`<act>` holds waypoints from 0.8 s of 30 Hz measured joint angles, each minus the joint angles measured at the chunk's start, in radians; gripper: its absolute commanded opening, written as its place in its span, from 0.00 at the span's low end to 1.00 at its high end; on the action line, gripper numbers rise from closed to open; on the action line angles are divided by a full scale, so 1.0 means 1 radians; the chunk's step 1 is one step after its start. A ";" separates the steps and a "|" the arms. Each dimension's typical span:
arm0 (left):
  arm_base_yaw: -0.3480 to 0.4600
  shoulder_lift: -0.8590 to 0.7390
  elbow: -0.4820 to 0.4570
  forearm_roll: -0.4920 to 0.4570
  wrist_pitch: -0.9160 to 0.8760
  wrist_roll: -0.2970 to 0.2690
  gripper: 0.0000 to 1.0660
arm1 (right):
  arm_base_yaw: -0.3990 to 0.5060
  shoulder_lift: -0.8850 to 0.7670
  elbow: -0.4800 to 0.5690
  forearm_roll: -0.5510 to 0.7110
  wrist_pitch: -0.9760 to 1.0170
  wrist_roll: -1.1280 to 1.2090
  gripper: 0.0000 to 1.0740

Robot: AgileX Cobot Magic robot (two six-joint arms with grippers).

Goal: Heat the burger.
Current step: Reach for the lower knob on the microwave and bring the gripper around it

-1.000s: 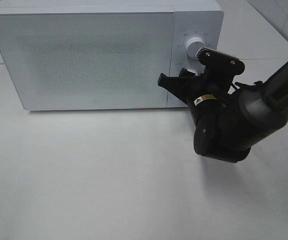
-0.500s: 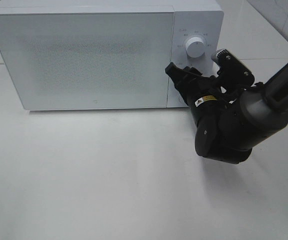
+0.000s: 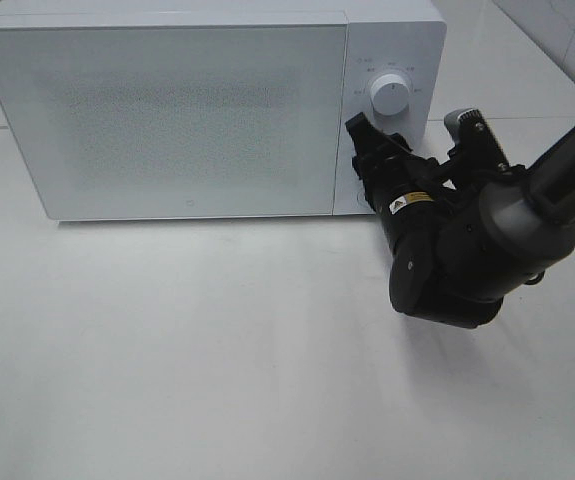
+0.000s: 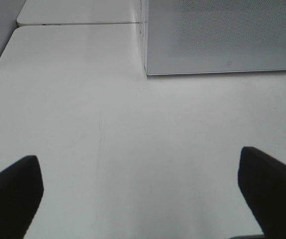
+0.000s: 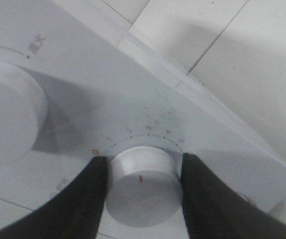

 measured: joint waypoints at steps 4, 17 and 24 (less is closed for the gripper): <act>0.000 0.000 0.000 0.000 0.000 0.000 0.94 | 0.000 0.000 0.000 0.001 0.000 0.088 0.00; 0.000 0.000 0.000 0.000 0.000 0.000 0.94 | 0.000 0.000 0.000 0.009 0.005 0.351 0.00; 0.000 0.000 0.000 0.000 0.000 0.000 0.94 | 0.000 0.000 0.000 0.011 0.007 0.482 0.00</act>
